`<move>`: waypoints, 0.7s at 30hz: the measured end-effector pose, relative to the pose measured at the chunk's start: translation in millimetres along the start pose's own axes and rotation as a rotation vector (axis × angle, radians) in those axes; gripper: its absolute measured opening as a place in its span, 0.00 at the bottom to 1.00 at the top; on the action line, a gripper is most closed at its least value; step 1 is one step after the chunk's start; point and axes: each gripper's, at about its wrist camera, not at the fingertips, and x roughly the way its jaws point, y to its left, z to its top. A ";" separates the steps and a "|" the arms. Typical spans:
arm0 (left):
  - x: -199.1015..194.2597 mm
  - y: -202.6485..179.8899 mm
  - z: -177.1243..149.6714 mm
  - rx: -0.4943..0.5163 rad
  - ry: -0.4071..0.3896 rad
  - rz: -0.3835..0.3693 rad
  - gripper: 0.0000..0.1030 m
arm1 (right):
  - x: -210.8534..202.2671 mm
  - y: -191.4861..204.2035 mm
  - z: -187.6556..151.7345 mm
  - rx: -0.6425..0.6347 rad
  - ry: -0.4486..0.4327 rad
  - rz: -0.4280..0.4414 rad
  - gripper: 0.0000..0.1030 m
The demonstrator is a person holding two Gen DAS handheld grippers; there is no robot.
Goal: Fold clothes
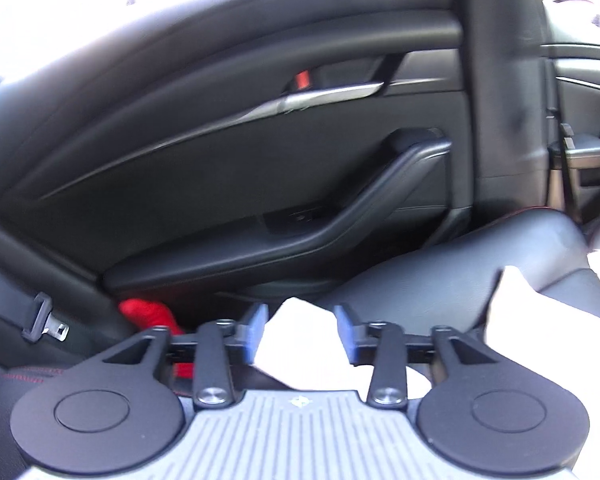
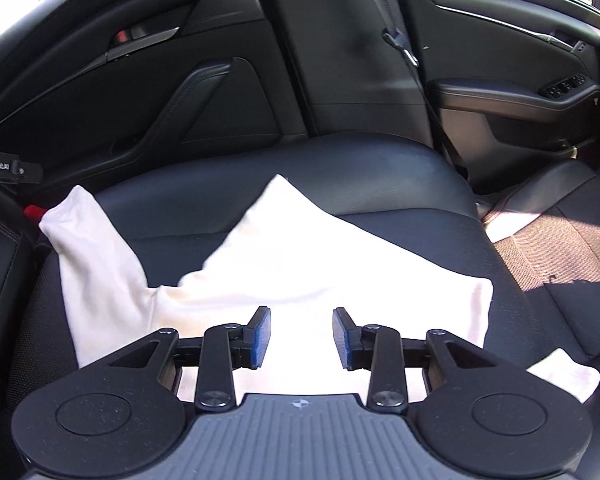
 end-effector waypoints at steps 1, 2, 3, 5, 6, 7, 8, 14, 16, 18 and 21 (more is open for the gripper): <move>-2.4 -2.4 0.3 0.007 -0.001 -0.023 0.52 | -0.1 -5.7 -1.5 0.007 0.006 -0.022 0.36; -4.4 -5.4 0.2 0.011 -0.001 -0.050 0.56 | 0.1 -11.6 -3.0 0.014 0.014 -0.046 0.36; -5.4 -9.0 -0.8 0.012 0.004 -0.082 0.57 | 0.3 -17.7 -4.3 0.024 0.020 -0.068 0.36; -6.1 -17.0 -3.4 0.011 0.015 -0.144 0.57 | -0.3 -30.7 -7.2 0.044 0.026 -0.117 0.36; -6.3 -22.4 -5.0 0.012 0.022 -0.173 0.57 | -1.3 -38.1 -9.0 0.055 0.028 -0.143 0.36; -4.4 -27.7 -6.0 0.013 0.032 -0.195 0.57 | -3.1 -46.1 -10.1 0.072 0.028 -0.164 0.36; -2.1 -33.5 -7.0 0.014 0.041 -0.212 0.57 | -5.2 -54.7 -10.7 0.091 0.028 -0.184 0.36; 15.0 -66.8 -18.4 0.046 0.105 -0.293 0.57 | -18.7 -107.5 -7.8 0.185 0.029 -0.328 0.36; 20.2 -75.4 -24.9 0.064 0.130 -0.311 0.57 | -18.6 -123.6 -6.2 0.207 0.044 -0.367 0.36; 24.6 -82.2 -32.9 0.083 0.149 -0.328 0.57 | -13.5 -138.8 -6.5 0.221 0.079 -0.395 0.36; 29.0 -89.3 -45.4 0.113 0.176 -0.346 0.57 | 1.9 -156.9 -12.2 0.238 0.140 -0.431 0.36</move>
